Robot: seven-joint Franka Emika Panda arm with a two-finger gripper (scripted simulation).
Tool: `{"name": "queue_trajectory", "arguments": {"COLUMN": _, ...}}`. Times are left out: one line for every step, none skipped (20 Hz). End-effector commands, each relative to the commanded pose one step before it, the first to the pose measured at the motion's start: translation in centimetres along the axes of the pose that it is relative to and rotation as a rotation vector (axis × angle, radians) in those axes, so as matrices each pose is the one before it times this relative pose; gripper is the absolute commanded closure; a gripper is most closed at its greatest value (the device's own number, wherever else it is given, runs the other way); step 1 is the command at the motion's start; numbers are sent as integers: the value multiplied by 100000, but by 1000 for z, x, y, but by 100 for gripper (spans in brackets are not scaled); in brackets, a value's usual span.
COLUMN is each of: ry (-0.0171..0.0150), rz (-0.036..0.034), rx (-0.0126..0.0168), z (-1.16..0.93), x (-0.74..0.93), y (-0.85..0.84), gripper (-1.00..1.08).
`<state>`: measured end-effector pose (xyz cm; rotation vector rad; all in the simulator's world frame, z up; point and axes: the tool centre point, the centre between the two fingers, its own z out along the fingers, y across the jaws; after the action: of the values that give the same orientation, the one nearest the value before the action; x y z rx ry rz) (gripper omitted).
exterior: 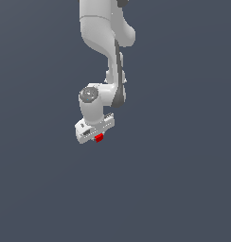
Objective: Pick up the red cube and move it to a goal position.
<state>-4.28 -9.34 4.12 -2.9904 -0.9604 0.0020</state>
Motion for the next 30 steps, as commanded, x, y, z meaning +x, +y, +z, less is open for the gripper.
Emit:
{"name": "queue_trajectory", "arguments": {"ry": 44, "rz": -58, "rx": -125, "z": -1270, "x": 67, "y": -388, "gripper": 108}}
{"name": "queue_trajectory", "arguments": {"ry": 0, "rz": 0, "rx": 0, "z": -601, "x": 5, "y": -194, "gripper": 108}}
{"name": "queue_trajectory", "arguments": {"ry": 0, "rz": 0, "rx": 0, "z": -653, "x": 6, "y": -211, "gripper": 108}}
{"name": "queue_trajectory", "arguments": {"ry": 0, "rz": 0, "rx": 0, "z": -705, "x": 7, "y": -227, "gripper": 108}}
{"name": "queue_trajectory", "arguments": {"ry": 0, "rz": 0, "rx": 0, "z": -759, "x": 8, "y": -244, "gripper": 108}}
{"name": "queue_trajectory", "arguments": {"ry": -29, "rz": -22, "rx": -33, "z": -815, "x": 20, "y": -273, "gripper": 108}}
{"name": "queue_trajectory", "arguments": {"ry": 0, "rz": 0, "rx": 0, "z": -869, "x": 10, "y": -278, "gripper": 108}}
{"name": "queue_trajectory", "arguments": {"ry": 0, "rz": 0, "rx": 0, "z": -920, "x": 11, "y": -294, "gripper": 108}}
{"name": "queue_trajectory", "arguments": {"ry": 0, "rz": 0, "rx": 0, "z": -967, "x": 13, "y": -308, "gripper": 108}}
{"name": "queue_trajectory", "arguments": {"ry": 0, "rz": 0, "rx": 0, "z": -1000, "x": 14, "y": -318, "gripper": 108}}
{"name": "queue_trajectory", "arguments": {"ry": -29, "rz": -28, "rx": -28, "z": -1015, "x": 29, "y": -337, "gripper": 108}}
{"name": "queue_trajectory", "arguments": {"ry": 0, "rz": 0, "rx": 0, "z": -1031, "x": 17, "y": -326, "gripper": 108}}
{"name": "queue_trajectory", "arguments": {"ry": 0, "rz": 0, "rx": 0, "z": -1049, "x": 18, "y": -331, "gripper": 108}}
{"name": "queue_trajectory", "arguments": {"ry": 0, "rz": 0, "rx": 0, "z": -1069, "x": 20, "y": -336, "gripper": 108}}
{"name": "queue_trajectory", "arguments": {"ry": 0, "rz": 0, "rx": 0, "z": -1091, "x": 22, "y": -343, "gripper": 108}}
{"name": "queue_trajectory", "arguments": {"ry": 0, "rz": 0, "rx": 0, "z": -1117, "x": 24, "y": -350, "gripper": 108}}
{"name": "queue_trajectory", "arguments": {"ry": 0, "rz": 0, "rx": 0, "z": -1146, "x": 26, "y": -358, "gripper": 108}}
{"name": "queue_trajectory", "arguments": {"ry": 0, "rz": 0, "rx": 0, "z": -1173, "x": 28, "y": -365, "gripper": 108}}
{"name": "queue_trajectory", "arguments": {"ry": 3, "rz": -69, "rx": 3, "z": -1162, "x": 54, "y": -388, "gripper": 108}}
{"name": "queue_trajectory", "arguments": {"ry": 0, "rz": 0, "rx": 0, "z": -1143, "x": 31, "y": -353, "gripper": 108}}
{"name": "queue_trajectory", "arguments": {"ry": 0, "rz": 0, "rx": 0, "z": -1127, "x": 32, "y": -347, "gripper": 108}}
{"name": "queue_trajectory", "arguments": {"ry": 0, "rz": 0, "rx": 0, "z": -1113, "x": 34, "y": -341, "gripper": 108}}
{"name": "queue_trajectory", "arguments": {"ry": 0, "rz": 0, "rx": 0, "z": -1101, "x": 35, "y": -335, "gripper": 108}}
{"name": "queue_trajectory", "arguments": {"ry": 0, "rz": 0, "rx": 0, "z": -1090, "x": 37, "y": -330, "gripper": 108}}
{"name": "queue_trajectory", "arguments": {"ry": 36, "rz": -9, "rx": 32, "z": -1085, "x": 31, "y": -321, "gripper": 108}}
{"name": "queue_trajectory", "arguments": {"ry": 0, "rz": 0, "rx": 0, "z": -1073, "x": 40, "y": -321, "gripper": 108}}
{"name": "queue_trajectory", "arguments": {"ry": 0, "rz": 0, "rx": 0, "z": -1066, "x": 42, "y": -317, "gripper": 108}}
{"name": "queue_trajectory", "arguments": {"ry": 0, "rz": 0, "rx": 0, "z": -1057, "x": 45, "y": -312, "gripper": 108}}
{"name": "queue_trajectory", "arguments": {"ry": 0, "rz": 0, "rx": 0, "z": -1032, "x": 47, "y": -301, "gripper": 108}}
{"name": "queue_trajectory", "arguments": {"ry": 0, "rz": 0, "rx": 0, "z": -1000, "x": 49, "y": -289, "gripper": 108}}
